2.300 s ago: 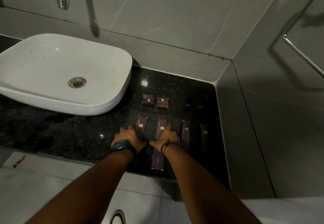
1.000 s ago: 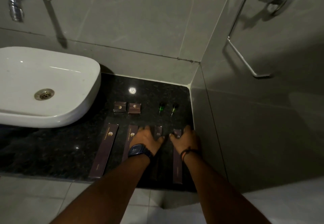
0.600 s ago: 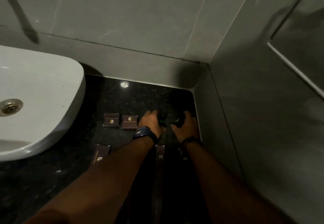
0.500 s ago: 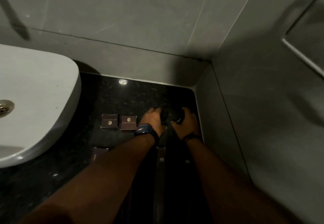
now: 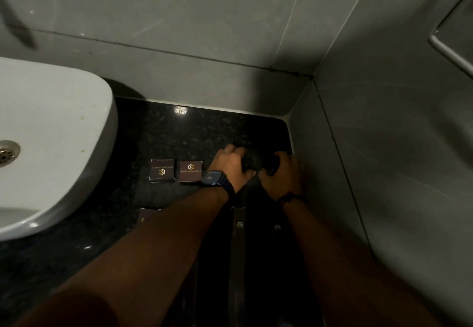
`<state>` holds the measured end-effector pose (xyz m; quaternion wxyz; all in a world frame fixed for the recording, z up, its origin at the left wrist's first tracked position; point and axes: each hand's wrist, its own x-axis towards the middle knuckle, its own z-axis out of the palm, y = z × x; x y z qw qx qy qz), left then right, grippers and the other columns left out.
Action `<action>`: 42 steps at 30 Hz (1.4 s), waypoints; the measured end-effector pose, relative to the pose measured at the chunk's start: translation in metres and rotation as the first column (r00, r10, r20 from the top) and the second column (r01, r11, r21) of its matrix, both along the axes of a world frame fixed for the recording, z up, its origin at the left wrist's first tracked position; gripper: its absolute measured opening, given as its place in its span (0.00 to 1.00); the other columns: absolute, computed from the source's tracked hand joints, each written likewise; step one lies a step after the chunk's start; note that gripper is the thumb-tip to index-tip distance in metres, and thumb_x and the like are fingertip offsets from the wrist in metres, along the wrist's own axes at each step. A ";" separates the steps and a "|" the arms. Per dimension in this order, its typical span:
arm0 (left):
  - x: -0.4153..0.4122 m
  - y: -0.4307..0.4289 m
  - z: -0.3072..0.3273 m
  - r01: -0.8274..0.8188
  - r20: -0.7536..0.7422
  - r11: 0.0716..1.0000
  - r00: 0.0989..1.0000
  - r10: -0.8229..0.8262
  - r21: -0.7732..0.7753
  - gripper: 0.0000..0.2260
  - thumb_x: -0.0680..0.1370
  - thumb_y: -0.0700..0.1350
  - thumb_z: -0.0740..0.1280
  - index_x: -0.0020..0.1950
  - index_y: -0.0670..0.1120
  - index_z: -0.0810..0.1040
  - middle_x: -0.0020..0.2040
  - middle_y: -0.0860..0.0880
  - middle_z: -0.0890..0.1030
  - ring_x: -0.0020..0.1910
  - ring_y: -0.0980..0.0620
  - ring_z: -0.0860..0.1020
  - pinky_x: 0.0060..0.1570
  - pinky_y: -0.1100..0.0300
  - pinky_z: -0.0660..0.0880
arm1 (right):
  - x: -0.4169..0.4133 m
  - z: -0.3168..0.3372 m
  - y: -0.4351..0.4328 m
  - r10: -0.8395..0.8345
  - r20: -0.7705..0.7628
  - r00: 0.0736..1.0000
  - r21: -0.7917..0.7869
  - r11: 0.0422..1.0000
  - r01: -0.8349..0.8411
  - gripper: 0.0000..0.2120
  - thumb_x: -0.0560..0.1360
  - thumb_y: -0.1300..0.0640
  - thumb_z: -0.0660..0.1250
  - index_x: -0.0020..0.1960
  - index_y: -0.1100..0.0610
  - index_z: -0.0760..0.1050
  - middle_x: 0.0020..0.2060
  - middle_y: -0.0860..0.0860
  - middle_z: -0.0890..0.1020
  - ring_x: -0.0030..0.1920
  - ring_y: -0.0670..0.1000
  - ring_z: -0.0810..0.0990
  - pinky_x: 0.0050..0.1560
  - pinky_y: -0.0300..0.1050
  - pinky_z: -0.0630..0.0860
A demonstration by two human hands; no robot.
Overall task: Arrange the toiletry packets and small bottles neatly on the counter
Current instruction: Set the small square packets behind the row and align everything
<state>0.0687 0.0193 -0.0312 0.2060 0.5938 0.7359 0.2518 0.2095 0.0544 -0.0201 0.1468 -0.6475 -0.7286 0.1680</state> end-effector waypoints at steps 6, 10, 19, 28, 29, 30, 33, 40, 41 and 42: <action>-0.067 -0.031 0.031 -0.164 -0.127 0.986 0.979 0.163 -0.003 0.21 0.73 0.46 0.68 0.65 0.45 0.73 0.61 0.40 0.74 0.58 0.38 0.73 0.59 0.48 0.72 | -0.045 0.031 -0.033 0.213 0.047 0.976 0.511 0.834 -0.206 0.18 0.63 0.52 0.68 0.51 0.56 0.78 0.47 0.57 0.79 0.48 0.62 0.76 0.44 0.53 0.73; -0.113 -0.057 0.036 -0.259 -0.273 0.905 0.947 0.169 -0.337 0.29 0.71 0.49 0.70 0.70 0.48 0.66 0.66 0.41 0.68 0.63 0.36 0.68 0.62 0.44 0.70 | -0.091 0.025 -0.049 0.522 0.161 0.837 0.174 0.820 -0.545 0.23 0.67 0.50 0.68 0.61 0.54 0.73 0.55 0.55 0.77 0.55 0.59 0.74 0.54 0.52 0.72; -0.135 -0.069 0.011 -0.158 -0.250 0.879 0.967 0.046 -0.450 0.25 0.72 0.53 0.68 0.68 0.50 0.69 0.67 0.43 0.71 0.65 0.38 0.71 0.64 0.48 0.70 | -0.130 -0.011 -0.046 0.631 0.276 0.725 -0.120 0.771 -0.626 0.27 0.71 0.45 0.67 0.67 0.53 0.68 0.63 0.53 0.74 0.65 0.57 0.69 0.63 0.55 0.63; -0.116 -0.065 0.019 -0.365 -0.359 0.817 0.909 0.211 -0.446 0.47 0.60 0.67 0.74 0.72 0.49 0.61 0.69 0.43 0.66 0.66 0.39 0.66 0.61 0.44 0.70 | -0.106 -0.006 -0.034 0.562 0.341 0.753 -0.170 0.825 -0.539 0.24 0.72 0.42 0.67 0.63 0.52 0.72 0.61 0.53 0.75 0.64 0.57 0.69 0.62 0.56 0.64; -0.118 -0.065 0.020 -0.306 -0.355 0.835 0.924 0.144 -0.458 0.48 0.59 0.64 0.76 0.73 0.51 0.59 0.69 0.44 0.65 0.67 0.38 0.64 0.62 0.43 0.69 | -0.104 -0.006 -0.033 0.559 0.344 0.754 -0.172 0.827 -0.535 0.24 0.72 0.42 0.67 0.64 0.52 0.71 0.62 0.53 0.75 0.64 0.57 0.69 0.62 0.56 0.63; -0.121 -0.064 0.019 -0.240 -0.335 0.843 0.939 0.075 -0.482 0.48 0.60 0.61 0.77 0.74 0.52 0.58 0.70 0.44 0.64 0.68 0.38 0.64 0.63 0.44 0.69 | -0.102 -0.005 -0.032 0.557 0.344 0.756 -0.174 0.829 -0.531 0.24 0.72 0.41 0.67 0.64 0.51 0.71 0.62 0.53 0.75 0.64 0.57 0.68 0.62 0.56 0.63; -0.128 -0.063 0.016 -0.154 -0.259 0.866 0.965 0.029 -0.476 0.34 0.66 0.55 0.75 0.69 0.51 0.67 0.67 0.42 0.70 0.64 0.38 0.71 0.61 0.49 0.72 | -0.099 -0.005 -0.033 0.552 0.327 0.767 -0.183 0.833 -0.522 0.24 0.72 0.41 0.67 0.63 0.51 0.72 0.62 0.53 0.75 0.64 0.58 0.68 0.63 0.56 0.63; -0.123 -0.063 0.013 -0.331 -0.301 0.816 0.932 0.204 -0.474 0.44 0.61 0.64 0.75 0.71 0.50 0.64 0.69 0.43 0.67 0.66 0.38 0.68 0.61 0.45 0.72 | -0.108 -0.003 -0.035 0.572 0.316 0.757 -0.196 0.820 -0.538 0.23 0.72 0.43 0.67 0.63 0.53 0.72 0.61 0.54 0.75 0.64 0.57 0.69 0.63 0.56 0.64; -0.124 -0.064 0.015 -0.303 -0.333 0.819 0.932 0.147 -0.488 0.48 0.58 0.64 0.77 0.72 0.51 0.61 0.70 0.44 0.65 0.67 0.39 0.65 0.61 0.44 0.71 | -0.110 -0.002 -0.035 0.578 0.316 0.753 -0.200 0.816 -0.543 0.23 0.72 0.43 0.67 0.63 0.53 0.72 0.61 0.54 0.75 0.64 0.57 0.69 0.63 0.55 0.64; -0.126 -0.064 0.017 -0.261 -0.352 0.824 0.933 0.081 -0.503 0.50 0.57 0.62 0.78 0.73 0.52 0.60 0.71 0.45 0.64 0.68 0.39 0.64 0.62 0.43 0.70 | -0.111 -0.003 -0.035 0.584 0.314 0.749 -0.201 0.812 -0.548 0.23 0.72 0.44 0.67 0.63 0.53 0.72 0.61 0.54 0.75 0.64 0.57 0.69 0.63 0.55 0.64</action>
